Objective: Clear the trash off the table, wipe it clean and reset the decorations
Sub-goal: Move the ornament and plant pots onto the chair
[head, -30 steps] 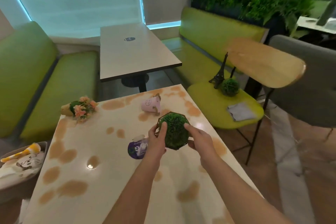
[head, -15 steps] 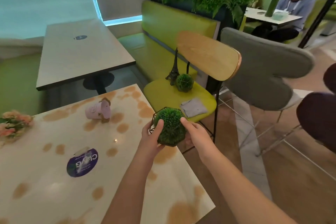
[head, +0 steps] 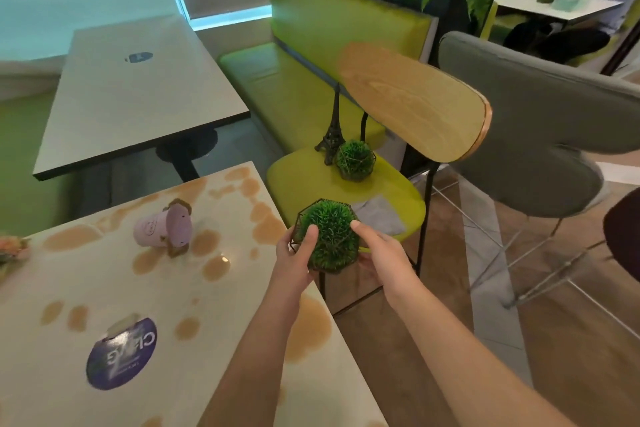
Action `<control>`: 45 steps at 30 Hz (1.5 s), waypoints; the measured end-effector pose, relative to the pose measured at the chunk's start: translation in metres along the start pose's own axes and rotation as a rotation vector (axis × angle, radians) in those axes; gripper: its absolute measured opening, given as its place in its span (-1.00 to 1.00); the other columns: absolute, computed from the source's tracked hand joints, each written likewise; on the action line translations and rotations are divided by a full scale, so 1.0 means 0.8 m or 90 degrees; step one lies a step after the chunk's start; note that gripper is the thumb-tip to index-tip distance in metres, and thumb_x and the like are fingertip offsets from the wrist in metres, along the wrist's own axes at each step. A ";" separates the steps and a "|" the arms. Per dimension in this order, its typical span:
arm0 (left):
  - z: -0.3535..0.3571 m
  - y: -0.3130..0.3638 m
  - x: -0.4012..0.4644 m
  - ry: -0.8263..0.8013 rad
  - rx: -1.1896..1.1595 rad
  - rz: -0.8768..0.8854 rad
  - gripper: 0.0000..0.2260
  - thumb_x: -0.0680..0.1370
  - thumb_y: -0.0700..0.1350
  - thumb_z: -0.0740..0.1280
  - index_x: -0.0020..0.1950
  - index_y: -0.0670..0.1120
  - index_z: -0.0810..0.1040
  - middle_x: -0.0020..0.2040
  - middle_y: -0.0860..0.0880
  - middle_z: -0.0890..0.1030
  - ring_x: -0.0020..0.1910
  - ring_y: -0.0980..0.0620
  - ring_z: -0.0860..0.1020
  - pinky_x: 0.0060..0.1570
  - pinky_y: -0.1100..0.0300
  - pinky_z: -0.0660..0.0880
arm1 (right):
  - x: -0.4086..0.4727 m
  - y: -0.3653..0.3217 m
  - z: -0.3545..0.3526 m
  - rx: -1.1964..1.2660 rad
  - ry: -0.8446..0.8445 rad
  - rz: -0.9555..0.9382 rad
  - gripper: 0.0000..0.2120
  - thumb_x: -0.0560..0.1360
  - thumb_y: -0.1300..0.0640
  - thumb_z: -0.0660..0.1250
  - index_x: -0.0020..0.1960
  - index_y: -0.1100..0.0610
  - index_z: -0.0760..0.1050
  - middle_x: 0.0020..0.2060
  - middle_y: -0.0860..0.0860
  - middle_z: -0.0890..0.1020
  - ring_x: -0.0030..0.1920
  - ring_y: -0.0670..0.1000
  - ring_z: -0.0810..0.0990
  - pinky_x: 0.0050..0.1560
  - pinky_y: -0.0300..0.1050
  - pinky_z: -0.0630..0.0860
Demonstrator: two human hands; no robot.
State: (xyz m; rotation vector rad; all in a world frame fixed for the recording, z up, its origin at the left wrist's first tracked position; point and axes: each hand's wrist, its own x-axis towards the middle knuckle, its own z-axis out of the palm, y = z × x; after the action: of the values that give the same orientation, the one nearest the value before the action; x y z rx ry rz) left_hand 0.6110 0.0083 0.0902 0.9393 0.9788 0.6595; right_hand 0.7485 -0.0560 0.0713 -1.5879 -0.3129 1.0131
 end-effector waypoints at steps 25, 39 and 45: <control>0.036 -0.076 0.276 0.151 0.805 -0.048 -0.30 0.58 0.00 0.33 0.59 -0.13 0.03 0.58 -0.10 0.06 0.55 -0.11 0.03 0.46 0.01 0.16 | 0.340 -0.074 0.079 -0.079 -0.019 0.078 -0.45 0.36 -0.16 0.46 0.24 0.11 0.55 0.13 0.01 0.61 0.13 0.08 0.57 0.25 0.10 0.51; 0.040 -0.099 0.303 0.151 0.918 -0.102 -0.22 0.61 -0.01 0.28 0.59 -0.16 -0.20 0.60 -0.12 -0.17 0.58 -0.12 -0.11 0.49 0.06 0.12 | 0.444 -0.100 0.157 -0.146 0.010 0.090 -0.64 0.56 -0.10 0.26 0.14 0.19 0.39 0.01 0.09 0.52 0.02 0.13 0.53 0.16 0.09 0.56; 0.038 -0.105 0.304 0.126 0.934 -0.107 -0.25 0.64 -0.02 0.22 0.57 -0.18 -0.26 0.59 -0.14 -0.23 0.57 -0.13 -0.18 0.53 0.06 0.02 | 0.452 -0.099 0.166 -0.240 0.012 0.085 -0.62 0.64 -0.06 0.11 0.19 0.26 0.40 -0.06 0.11 0.47 -0.17 0.09 0.45 0.00 0.03 0.51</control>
State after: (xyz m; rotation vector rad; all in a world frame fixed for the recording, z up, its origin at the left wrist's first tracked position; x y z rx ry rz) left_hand 0.7467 0.1573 -0.0721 2.0288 1.7145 -0.2573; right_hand 0.8885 0.3029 -0.0089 -1.9785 -0.4071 1.0849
